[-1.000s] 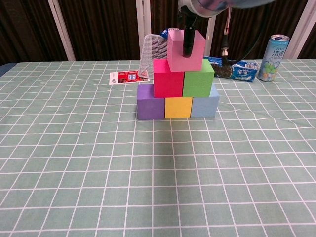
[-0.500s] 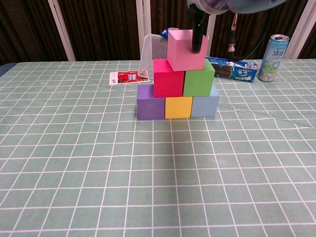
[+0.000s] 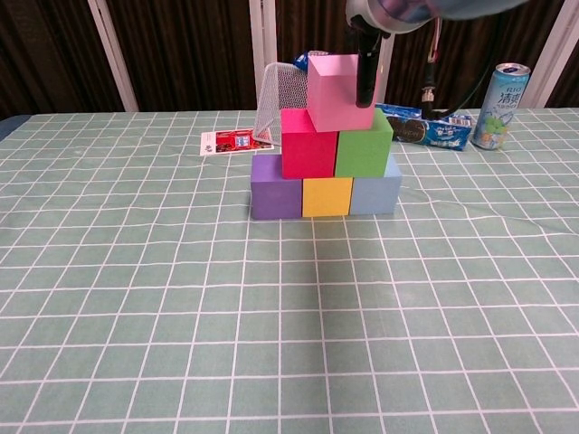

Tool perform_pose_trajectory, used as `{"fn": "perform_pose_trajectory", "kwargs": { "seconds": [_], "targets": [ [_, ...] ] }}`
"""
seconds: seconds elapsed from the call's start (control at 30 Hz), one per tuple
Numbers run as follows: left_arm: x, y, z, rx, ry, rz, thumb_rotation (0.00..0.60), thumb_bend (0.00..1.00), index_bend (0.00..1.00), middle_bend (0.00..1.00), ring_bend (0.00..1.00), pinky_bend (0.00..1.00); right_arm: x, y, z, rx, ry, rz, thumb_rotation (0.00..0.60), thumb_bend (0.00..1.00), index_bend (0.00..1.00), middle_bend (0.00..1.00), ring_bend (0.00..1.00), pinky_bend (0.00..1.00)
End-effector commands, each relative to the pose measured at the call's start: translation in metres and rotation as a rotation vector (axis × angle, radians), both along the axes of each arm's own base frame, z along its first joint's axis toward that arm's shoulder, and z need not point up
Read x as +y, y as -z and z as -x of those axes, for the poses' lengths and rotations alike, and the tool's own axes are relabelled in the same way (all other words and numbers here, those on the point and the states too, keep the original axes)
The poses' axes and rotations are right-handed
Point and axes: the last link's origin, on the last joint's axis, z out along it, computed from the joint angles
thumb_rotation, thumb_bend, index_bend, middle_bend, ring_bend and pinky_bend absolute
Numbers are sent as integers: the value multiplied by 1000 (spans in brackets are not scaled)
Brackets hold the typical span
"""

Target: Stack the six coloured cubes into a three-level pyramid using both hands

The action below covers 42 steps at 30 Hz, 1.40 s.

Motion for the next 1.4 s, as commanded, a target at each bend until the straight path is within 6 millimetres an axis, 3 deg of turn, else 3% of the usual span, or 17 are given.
{"fn": "perform_pose_trajectory", "kwargs": {
  "seconds": [0.03,0.2,0.63,1.4],
  "targets": [
    [0,0,0,0,0,0,600,85,0,0,0,21,0,-1,-1,-6,-9,3,600,282,0,0,0,0],
    [0,-1,0,-1,0,-3,600,85,0,0,0,21,1,-2,-3,-7,-21,11,600,281,9,0,0,0],
    [0,-1,-1,-1,3,-2,600,85,0,0,0,21,2,-3,0,10,-17,14,600,282,146,0,0,0],
    [0,-2,-1,-2,3,-5,600,86,0,0,0,21,4,0,0,15,-18,6,600,281,208,0,0,0]
  ]
}}
